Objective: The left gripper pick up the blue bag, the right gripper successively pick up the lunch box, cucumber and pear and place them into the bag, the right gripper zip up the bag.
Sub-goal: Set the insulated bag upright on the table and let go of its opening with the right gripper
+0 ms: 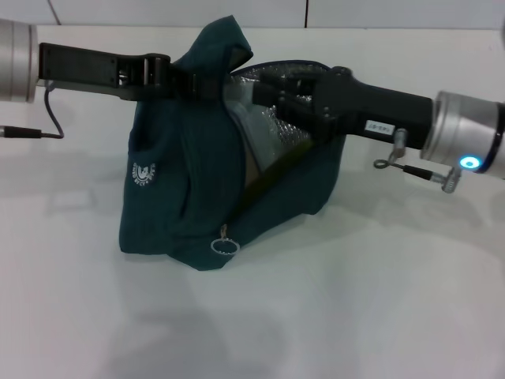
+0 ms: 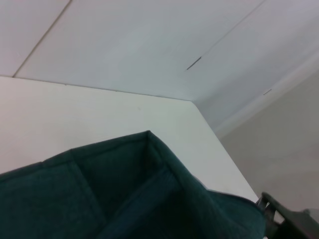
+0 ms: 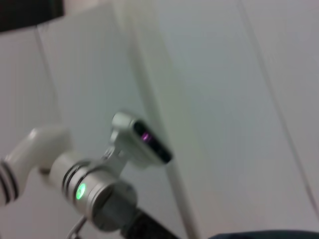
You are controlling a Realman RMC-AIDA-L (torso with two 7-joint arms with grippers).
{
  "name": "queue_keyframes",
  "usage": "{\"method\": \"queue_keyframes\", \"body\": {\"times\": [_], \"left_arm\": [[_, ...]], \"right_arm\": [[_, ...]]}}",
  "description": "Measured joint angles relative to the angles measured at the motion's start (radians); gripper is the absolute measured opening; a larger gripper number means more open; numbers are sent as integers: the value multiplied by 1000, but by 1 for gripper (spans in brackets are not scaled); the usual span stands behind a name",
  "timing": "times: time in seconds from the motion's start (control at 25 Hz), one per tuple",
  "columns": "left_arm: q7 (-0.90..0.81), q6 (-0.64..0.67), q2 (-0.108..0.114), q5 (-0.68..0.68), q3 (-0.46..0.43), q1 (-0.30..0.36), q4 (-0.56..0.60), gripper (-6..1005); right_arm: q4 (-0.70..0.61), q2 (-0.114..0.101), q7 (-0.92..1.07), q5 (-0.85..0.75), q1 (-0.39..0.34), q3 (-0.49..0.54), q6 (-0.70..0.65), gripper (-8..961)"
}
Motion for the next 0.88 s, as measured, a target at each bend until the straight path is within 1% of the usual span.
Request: {"method": "queue_keyframes", "body": {"times": [0.08, 0.24, 0.32, 0.4, 0.48, 0.56, 0.68, 0.88], "left_arm": [[0, 0, 0, 0, -2, 1, 0, 47], [1, 0, 0, 0, -3, 7, 0, 47], [1, 0, -1, 0, -3, 9, 0, 47], [2, 1, -2, 0, -2, 10, 0, 47], [2, 1, -4, 0, 0, 10, 0, 47], [2, 1, -5, 0, 1, 7, 1, 48], [2, 2, -8, -3, 2, 4, 3, 48], [2, 2, -9, -17, 5, 3, 1, 48]], "right_arm": [[-1, -3, 9, 32, -25, 2, -11, 138], [-2, -10, 72, 107, -106, 4, -25, 309], [2, -14, 147, 140, -157, 5, -26, 401], [13, -16, 229, 158, -193, 7, -29, 493], [50, -16, 363, 163, -228, 9, -30, 537], [76, -14, 425, 161, -231, 7, -31, 581], [138, -10, 548, 157, -213, -7, -30, 647], [160, -6, 602, 158, -180, -19, -6, 760]]}}
